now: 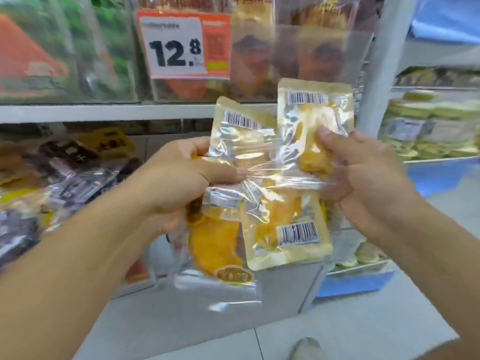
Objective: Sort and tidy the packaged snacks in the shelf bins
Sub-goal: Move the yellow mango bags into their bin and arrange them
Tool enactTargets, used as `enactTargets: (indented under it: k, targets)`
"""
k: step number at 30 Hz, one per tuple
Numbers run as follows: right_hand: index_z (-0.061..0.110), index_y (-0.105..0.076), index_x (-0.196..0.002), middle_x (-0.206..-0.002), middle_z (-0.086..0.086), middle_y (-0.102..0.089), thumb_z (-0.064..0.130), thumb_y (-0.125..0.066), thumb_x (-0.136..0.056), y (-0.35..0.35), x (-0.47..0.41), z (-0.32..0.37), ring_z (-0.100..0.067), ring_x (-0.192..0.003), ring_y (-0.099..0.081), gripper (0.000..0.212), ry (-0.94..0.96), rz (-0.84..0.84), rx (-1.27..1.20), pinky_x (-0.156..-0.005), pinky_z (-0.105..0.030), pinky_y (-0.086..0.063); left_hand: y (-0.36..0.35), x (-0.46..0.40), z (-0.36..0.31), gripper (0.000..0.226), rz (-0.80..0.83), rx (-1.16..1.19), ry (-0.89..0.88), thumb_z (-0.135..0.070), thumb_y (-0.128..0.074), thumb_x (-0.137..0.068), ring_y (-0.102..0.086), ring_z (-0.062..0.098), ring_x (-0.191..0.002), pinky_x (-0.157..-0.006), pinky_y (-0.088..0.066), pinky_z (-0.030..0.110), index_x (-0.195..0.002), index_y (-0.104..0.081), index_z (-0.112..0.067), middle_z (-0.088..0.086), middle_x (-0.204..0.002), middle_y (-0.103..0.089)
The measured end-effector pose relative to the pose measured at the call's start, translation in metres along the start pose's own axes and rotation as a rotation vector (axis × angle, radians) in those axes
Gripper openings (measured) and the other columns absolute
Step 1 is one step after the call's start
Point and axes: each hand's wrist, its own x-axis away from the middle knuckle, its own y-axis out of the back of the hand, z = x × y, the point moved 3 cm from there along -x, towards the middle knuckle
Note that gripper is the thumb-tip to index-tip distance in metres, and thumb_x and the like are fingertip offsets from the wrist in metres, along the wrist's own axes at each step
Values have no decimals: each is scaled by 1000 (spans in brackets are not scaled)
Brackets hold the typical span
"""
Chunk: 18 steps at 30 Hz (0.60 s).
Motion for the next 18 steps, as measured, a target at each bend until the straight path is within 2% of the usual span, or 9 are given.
enactTargets:
  k: [2, 4, 6, 8, 10, 13, 15, 16, 18]
  targets:
    - [13, -65, -97, -85, -5, -68, 13, -68, -91, 30, -9, 12, -20, -72, -68, 7, 53, -67, 18, -68, -41, -62, -8, -9, 5, 36, 0, 4, -8, 5, -74, -76, -76, 29, -82, -60, -61, 36, -108, -73, -12, 13, -95, -77]
    - [15, -64, -103, -89, -3, -70, 14, -70, -91, 52, -19, 21, -20, -78, -70, 13, 127, -105, 199, -72, -40, -60, -7, -16, 12, 34, -6, 10, -7, 5, -72, -76, -76, 28, -81, -60, -61, 35, -106, -73, -11, 14, -95, -77]
    - [13, -64, -108, -91, -2, -72, 13, -67, -93, 65, -27, 16, -21, -83, -71, 15, 99, -95, 243, -72, -39, -60, 2, -27, 19, 36, 24, -55, -14, -3, -77, -76, -75, 29, -90, -75, -62, 44, -110, -73, -14, 13, -103, -76]
    - [10, -63, -105, -90, -8, -71, 7, -63, -94, 70, -31, 1, -27, -84, -69, 11, -29, -81, 144, -76, -43, -58, 15, -39, 24, 46, 70, -201, 0, -20, -83, -79, -71, 32, -107, -96, -52, 57, -123, -68, -22, 10, -116, -73]
    - [8, -61, -109, -95, -14, -70, 0, -59, -95, 72, -35, -8, -29, -82, -69, 16, -107, -49, 80, -79, -47, -58, 27, -54, 31, 56, 64, -240, 46, -31, -84, -79, -67, 33, -114, -101, -46, 63, -131, -62, -27, 8, -125, -70]
    - [14, -53, -128, -107, -13, -71, -8, -54, -95, 70, -39, -9, -26, -84, -70, 40, -97, 93, 29, -71, -44, -62, 41, -72, 40, 60, 60, -296, 35, -37, -83, -81, -66, 32, -116, -100, -45, 64, -135, -58, -30, 6, -128, -68]
    - [14, -57, -119, -98, -11, -68, -14, -54, -92, 69, -39, -10, -27, -82, -66, 39, -49, 197, 115, -75, -54, -60, 37, -73, 38, 63, 53, -337, 9, -40, -84, -80, -67, 31, -115, -100, -47, 62, -136, -57, -32, 3, -126, -69]
    - [14, -58, -109, -93, -10, -66, -17, -55, -90, 67, -38, -12, -25, -79, -64, 37, 6, 228, 216, -72, -53, -60, 34, -72, 39, 64, 57, -353, -5, -41, -85, -78, -68, 30, -114, -100, -47, 61, -136, -57, -32, 2, -125, -70]
    - [19, -58, -96, -90, -3, -67, -15, -60, -86, 67, -40, -15, -18, -79, -64, 35, 162, 193, 495, -65, -41, -59, 31, -72, 38, 64, 38, -379, -40, -42, -86, -76, -69, 28, -111, -99, -49, 59, -134, -59, -32, 1, -122, -71]
